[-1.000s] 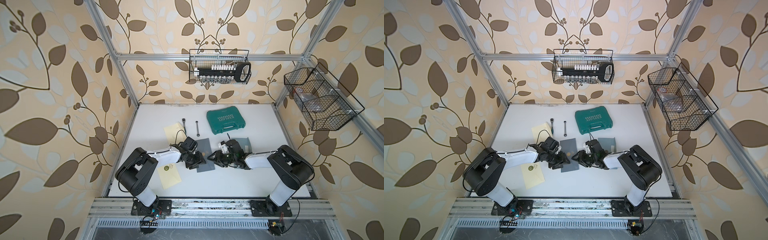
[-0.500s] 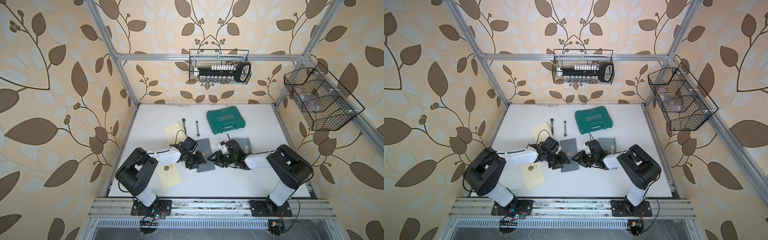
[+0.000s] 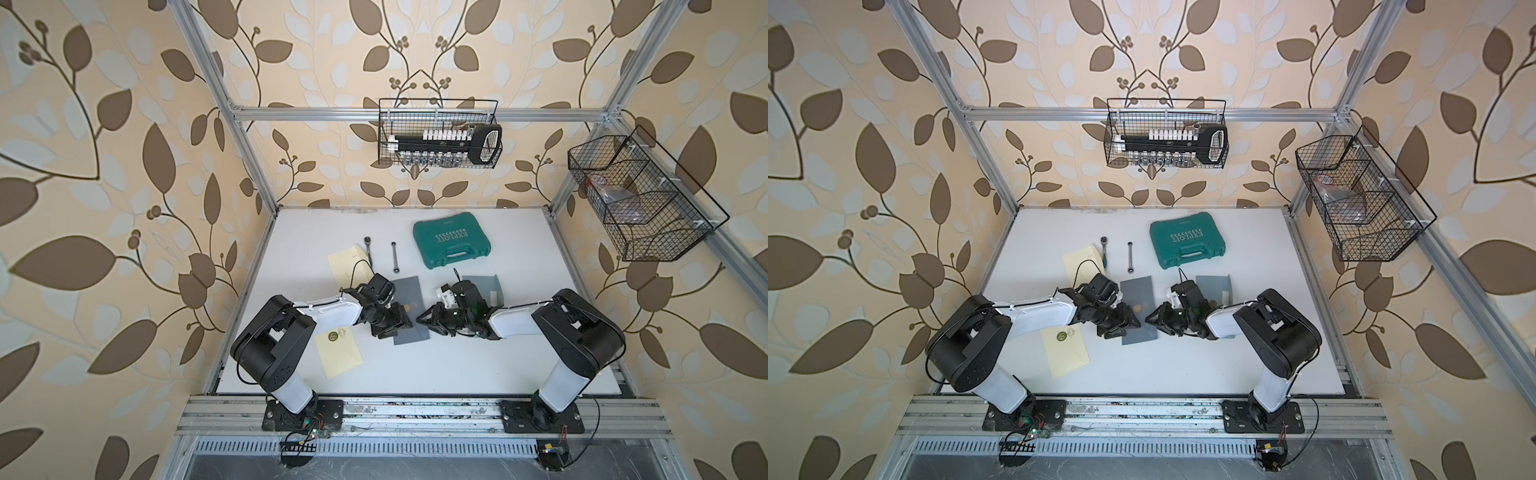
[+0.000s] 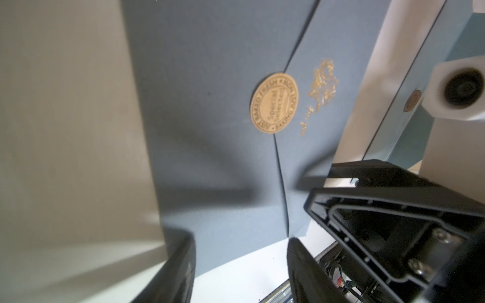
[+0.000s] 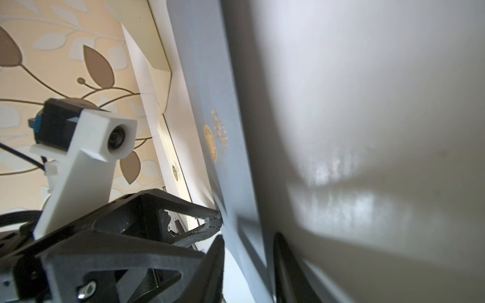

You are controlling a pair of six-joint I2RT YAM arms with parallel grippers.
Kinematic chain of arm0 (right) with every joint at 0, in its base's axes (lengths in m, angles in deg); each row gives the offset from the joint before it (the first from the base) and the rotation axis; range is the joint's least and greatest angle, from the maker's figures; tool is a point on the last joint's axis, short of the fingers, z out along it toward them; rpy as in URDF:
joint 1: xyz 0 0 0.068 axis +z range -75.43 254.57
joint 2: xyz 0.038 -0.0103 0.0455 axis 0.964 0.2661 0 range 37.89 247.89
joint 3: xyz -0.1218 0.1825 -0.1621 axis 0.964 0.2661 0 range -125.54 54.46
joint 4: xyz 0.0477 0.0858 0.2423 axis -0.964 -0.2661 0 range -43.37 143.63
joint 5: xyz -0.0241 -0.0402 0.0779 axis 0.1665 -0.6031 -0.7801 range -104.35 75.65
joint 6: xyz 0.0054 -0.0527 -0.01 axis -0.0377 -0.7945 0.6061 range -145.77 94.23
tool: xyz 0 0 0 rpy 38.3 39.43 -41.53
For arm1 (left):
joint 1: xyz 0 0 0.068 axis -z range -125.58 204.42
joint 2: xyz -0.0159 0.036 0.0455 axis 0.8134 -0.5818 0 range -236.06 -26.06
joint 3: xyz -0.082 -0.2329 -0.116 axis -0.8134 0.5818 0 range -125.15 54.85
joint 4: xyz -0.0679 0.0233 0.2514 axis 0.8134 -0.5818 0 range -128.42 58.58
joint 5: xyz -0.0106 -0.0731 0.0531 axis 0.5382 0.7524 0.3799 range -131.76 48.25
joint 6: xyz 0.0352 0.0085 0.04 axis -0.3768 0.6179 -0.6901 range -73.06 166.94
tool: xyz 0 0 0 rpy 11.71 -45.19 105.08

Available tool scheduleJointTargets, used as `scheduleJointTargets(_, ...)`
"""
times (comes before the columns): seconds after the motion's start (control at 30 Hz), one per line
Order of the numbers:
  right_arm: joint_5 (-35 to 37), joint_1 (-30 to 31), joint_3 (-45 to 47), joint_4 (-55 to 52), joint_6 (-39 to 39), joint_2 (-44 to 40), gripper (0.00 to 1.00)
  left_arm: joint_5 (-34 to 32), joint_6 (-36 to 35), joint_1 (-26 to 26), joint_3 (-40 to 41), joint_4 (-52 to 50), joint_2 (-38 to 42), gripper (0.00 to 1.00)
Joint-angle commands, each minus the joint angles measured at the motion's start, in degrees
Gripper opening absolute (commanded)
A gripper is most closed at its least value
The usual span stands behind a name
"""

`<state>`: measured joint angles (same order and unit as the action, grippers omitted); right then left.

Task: Open the envelope
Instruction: Pick up the envelope from the center of the board.

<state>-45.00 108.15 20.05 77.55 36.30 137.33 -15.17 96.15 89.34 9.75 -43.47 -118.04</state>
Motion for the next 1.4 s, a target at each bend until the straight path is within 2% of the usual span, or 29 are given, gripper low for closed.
scheduleJointTargets(0.0, 0.46, 0.09, 0.93, -2.80, -0.55, 0.37, 0.31, -0.30, -0.96, 0.40, -0.86, -2.01, 1.09, 0.59)
scheduleJointTargets(0.3, 0.95, 0.11, 0.64, -4.06, -1.36, -0.33, 0.23, -0.05, -0.79, 0.37, -1.04, -2.01, 1.63, 0.59)
scheduleJointTargets(0.47, 0.68, 0.16, 0.54, -3.72, -1.67, -0.41, 0.15, -0.05, -0.79, 0.41, -1.19, -2.13, 2.07, 0.59)
scheduleJointTargets(0.73, 1.12, 0.08, 0.84, -3.89, -2.18, -1.69, 0.11, -0.23, -0.78, 0.41, -1.38, -2.43, 3.05, 0.60)
scheduleJointTargets(1.0, 1.99, 0.08, 1.24, -4.84, -4.38, -5.48, 0.05, -6.81, -2.18, 0.35, -2.44, -8.13, 8.95, 0.65)
scheduleJointTargets(1.03, 2.38, 0.10, 1.32, -5.51, -5.02, -6.40, 0.05, -8.04, -2.35, 0.38, -2.70, -8.90, 11.63, 0.66)
scheduleJointTargets(1.37, 5.48, 0.17, 3.82, -7.97, -15.07, -20.63, 0.01, -20.45, -1.71, 0.41, -1.28, -10.33, 26.06, 0.72)
